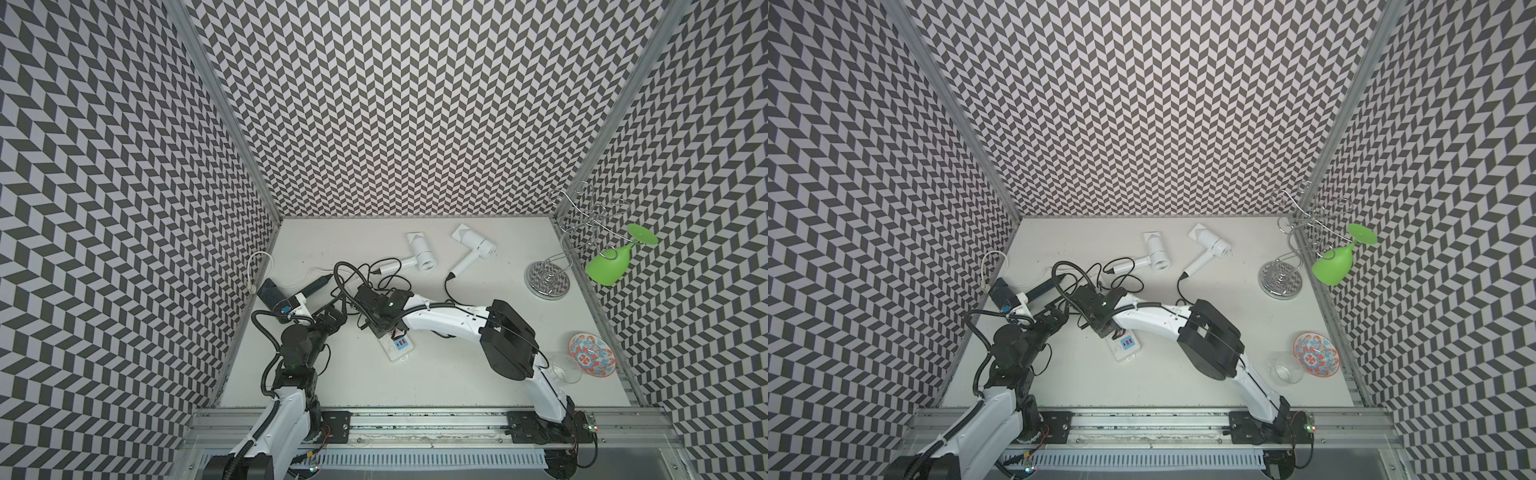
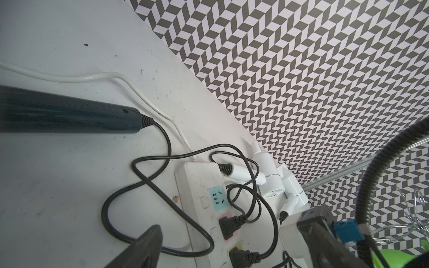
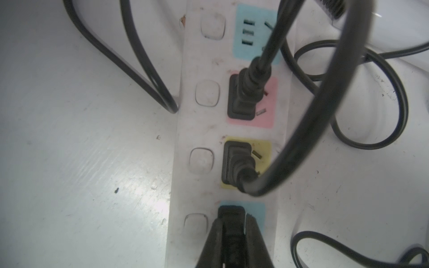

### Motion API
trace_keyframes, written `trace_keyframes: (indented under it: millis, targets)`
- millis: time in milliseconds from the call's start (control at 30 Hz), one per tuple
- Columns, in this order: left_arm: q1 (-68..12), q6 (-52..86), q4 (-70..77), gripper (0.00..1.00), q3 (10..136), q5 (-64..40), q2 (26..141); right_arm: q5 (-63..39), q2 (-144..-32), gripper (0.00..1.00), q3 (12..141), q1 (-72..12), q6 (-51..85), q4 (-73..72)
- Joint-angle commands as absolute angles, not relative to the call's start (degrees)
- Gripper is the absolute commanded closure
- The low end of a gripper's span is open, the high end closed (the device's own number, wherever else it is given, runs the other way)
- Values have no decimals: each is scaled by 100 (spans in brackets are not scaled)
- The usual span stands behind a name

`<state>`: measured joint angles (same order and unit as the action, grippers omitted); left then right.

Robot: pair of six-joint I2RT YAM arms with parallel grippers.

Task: Charge the blow dryers
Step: Insert the plug into the socket.

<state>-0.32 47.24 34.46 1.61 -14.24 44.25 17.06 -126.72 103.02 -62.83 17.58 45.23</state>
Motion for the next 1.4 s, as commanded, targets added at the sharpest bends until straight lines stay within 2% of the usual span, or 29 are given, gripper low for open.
trace_keyframes:
  millis: [0, 233, 700, 933, 1233, 1367]
  targets:
    - [10, 4731, 3561, 1, 114, -1418, 4430, 1313, -13012, 84, 10144, -6253, 1739, 4907]
    - [9, 4741, 3621, 1, 114, -1468, 4499, 1258, -12651, 68, 10072, -6293, 1706, 4628]
    - [0, 4699, 3690, 1, 123, -1577, 4475, 833, -11695, 67, 9360, -6337, 1598, 3652]
    - [-70, 4607, 3523, 1, 115, -1550, 4178, 397, -10927, 57, 8506, -6335, 1563, 2888]
    - [-241, 4476, 3280, 1, 114, -1399, 3672, 88, -9832, 35, 7237, -6337, 1564, 2093]
    - [-328, 4357, 3169, 1, 125, -1339, 3477, 166, -9178, 6, 6577, -6334, 1546, 1605]
